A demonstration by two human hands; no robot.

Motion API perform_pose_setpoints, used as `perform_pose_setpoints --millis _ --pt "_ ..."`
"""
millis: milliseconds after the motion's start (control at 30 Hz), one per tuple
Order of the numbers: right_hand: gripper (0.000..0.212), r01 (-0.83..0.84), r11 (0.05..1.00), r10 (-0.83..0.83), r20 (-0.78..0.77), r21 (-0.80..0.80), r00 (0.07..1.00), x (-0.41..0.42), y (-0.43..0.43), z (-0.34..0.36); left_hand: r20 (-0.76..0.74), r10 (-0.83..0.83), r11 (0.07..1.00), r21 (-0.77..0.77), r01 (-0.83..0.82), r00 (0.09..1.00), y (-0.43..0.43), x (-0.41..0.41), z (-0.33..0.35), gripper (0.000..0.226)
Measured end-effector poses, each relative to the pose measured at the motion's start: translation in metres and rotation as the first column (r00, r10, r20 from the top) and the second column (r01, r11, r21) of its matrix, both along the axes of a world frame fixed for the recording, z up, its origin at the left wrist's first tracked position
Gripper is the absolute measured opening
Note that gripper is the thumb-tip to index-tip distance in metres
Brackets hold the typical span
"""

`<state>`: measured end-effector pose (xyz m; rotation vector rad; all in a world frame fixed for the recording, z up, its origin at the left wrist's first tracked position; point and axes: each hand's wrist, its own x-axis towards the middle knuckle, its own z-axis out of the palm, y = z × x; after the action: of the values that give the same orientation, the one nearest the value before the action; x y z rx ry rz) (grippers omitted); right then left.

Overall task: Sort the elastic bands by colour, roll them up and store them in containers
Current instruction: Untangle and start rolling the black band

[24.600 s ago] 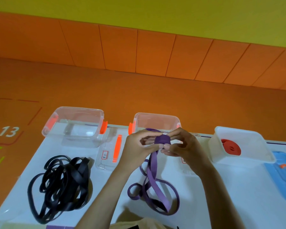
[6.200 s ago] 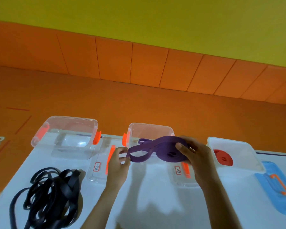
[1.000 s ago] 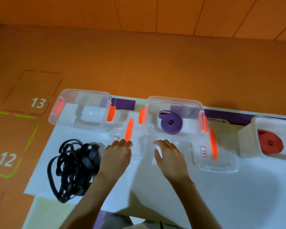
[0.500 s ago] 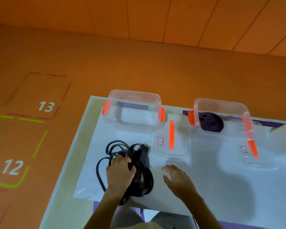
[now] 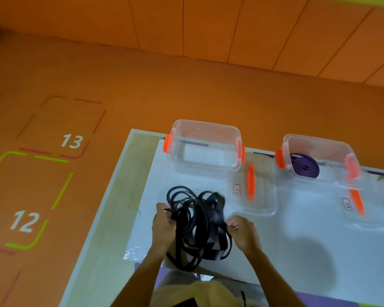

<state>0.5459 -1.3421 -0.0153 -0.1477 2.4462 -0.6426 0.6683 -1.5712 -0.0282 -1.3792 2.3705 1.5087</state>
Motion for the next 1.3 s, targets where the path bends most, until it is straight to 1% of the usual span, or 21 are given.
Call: perform_pose_setpoints --millis 200,333,433,500,567,633,700,733,800,867,900,933,967,1000,1067,1100,1133,1200,1233,1267,1300 --pt "0.022 0.196 0.976 -0.206 -0.102 -0.099 0.973 0.003 0.008 0.007 -0.117 0.054 0.990 0.138 -0.038 0.992 -0.030 -0.009 0.020 0.038" --pt "0.025 0.236 0.961 -0.259 -0.177 -0.141 0.949 0.007 0.002 0.010 -0.269 0.072 0.994 0.100 -0.047 0.960 -0.051 -0.011 0.045 0.031" --pt "0.036 0.285 0.938 -0.328 -0.250 -0.196 0.911 0.007 -0.001 0.011 -0.409 0.153 0.988 0.083 -0.130 0.900 -0.060 -0.010 0.070 0.028" --pt "0.039 0.316 0.920 -0.374 -0.275 -0.232 0.886 0.003 -0.004 0.011 -0.498 0.265 0.964 0.147 -0.220 0.826 -0.067 -0.010 0.090 0.027" --pt "0.037 0.320 0.920 -0.373 -0.253 -0.227 0.892 0.001 -0.006 0.009 -0.562 0.377 0.926 0.249 -0.284 0.736 -0.075 -0.012 0.109 0.026" --pt "0.031 0.285 0.945 -0.312 -0.179 -0.160 0.933 0.002 -0.004 0.006 -0.591 0.421 0.906 0.305 -0.292 0.688 -0.077 -0.011 0.126 0.021" --pt "0.035 0.221 0.970 -0.229 -0.070 -0.098 0.971 0.002 -0.005 0.007 -0.605 0.383 0.922 0.295 -0.251 0.698 -0.073 -0.010 0.138 0.018" --pt "0.042 0.176 0.977 -0.180 -0.026 -0.117 0.983 0.003 -0.011 0.011 -0.612 0.327 0.943 0.260 -0.208 0.720 -0.069 -0.009 0.141 0.020" --pt "0.064 0.044 0.956 -0.039 0.025 -0.288 0.999 0.002 -0.031 0.029 -0.616 0.158 0.985 0.152 -0.080 0.772 -0.060 -0.010 0.146 0.027" --pt "0.090 -0.140 0.869 0.165 0.011 -0.475 0.986 0.001 -0.057 0.058 -0.603 0.004 0.993 0.096 0.067 0.797 -0.047 -0.014 0.150 0.027" --pt "0.096 -0.224 0.818 0.262 -0.004 -0.530 0.965 0.001 -0.068 0.072 -0.600 -0.024 0.986 0.118 0.118 0.800 -0.039 -0.017 0.152 0.026" --pt "0.093 -0.270 0.761 0.339 0.007 -0.590 0.941 0.002 -0.077 0.083 -0.595 -0.009 0.979 0.160 0.130 0.803 -0.032 -0.020 0.154 0.025" --pt "0.084 -0.260 0.711 0.389 0.057 -0.653 0.919 0.003 -0.083 0.092 -0.590 0.033 0.974 0.201 0.107 0.806 -0.026 -0.023 0.154 0.025" --pt "0.074 -0.197 0.677 0.405 0.136 -0.709 0.904 0.003 -0.086 0.099 -0.582 0.081 0.971 0.228 0.067 0.809 -0.022 -0.027 0.153 0.024" --pt "0.054 -0.090 0.643 0.415 0.247 -0.761 0.876 0.005 -0.085 0.109 -0.552 0.150 0.972 0.236 -0.019 0.820 -0.021 -0.033 0.149 0.023" --pt "0.045 -0.099 0.640 0.428 0.247 -0.762 0.869 0.005 -0.083 0.112 -0.540 0.177 0.970 0.237 -0.053 0.823 -0.022 -0.034 0.147 0.023" --pt "0.035 -0.150 0.651 0.440 0.210 -0.744 0.873 0.006 -0.081 0.112 -0.536 0.212 0.962 0.262 -0.078 0.817 -0.022 -0.034 0.145 0.022" --pt "0.015 -0.307 0.725 0.413 0.032 -0.616 0.910 0.007 -0.082 0.113 -0.548 0.305 0.918 0.387 -0.087 0.779 -0.021 -0.031 0.141 0.016" --pt "0.014 -0.335 0.754 0.373 -0.052 -0.565 0.927 0.008 -0.083 0.113 -0.551 0.316 0.894 0.445 -0.049 0.773 -0.020 -0.029 0.138 0.024" --pt "0.015 -0.308 0.769 0.315 -0.087 -0.561 0.945 0.008 -0.086 0.115 -0.552 0.262 0.886 0.462 0.029 0.791 -0.020 -0.027 0.134 0.041" --pt "0.014 -0.232 0.768 0.239 -0.068 -0.597 0.969 0.007 -0.088 0.118 -0.543 0.154 0.883 0.451 0.132 0.826 -0.020 -0.023 0.129 0.059"
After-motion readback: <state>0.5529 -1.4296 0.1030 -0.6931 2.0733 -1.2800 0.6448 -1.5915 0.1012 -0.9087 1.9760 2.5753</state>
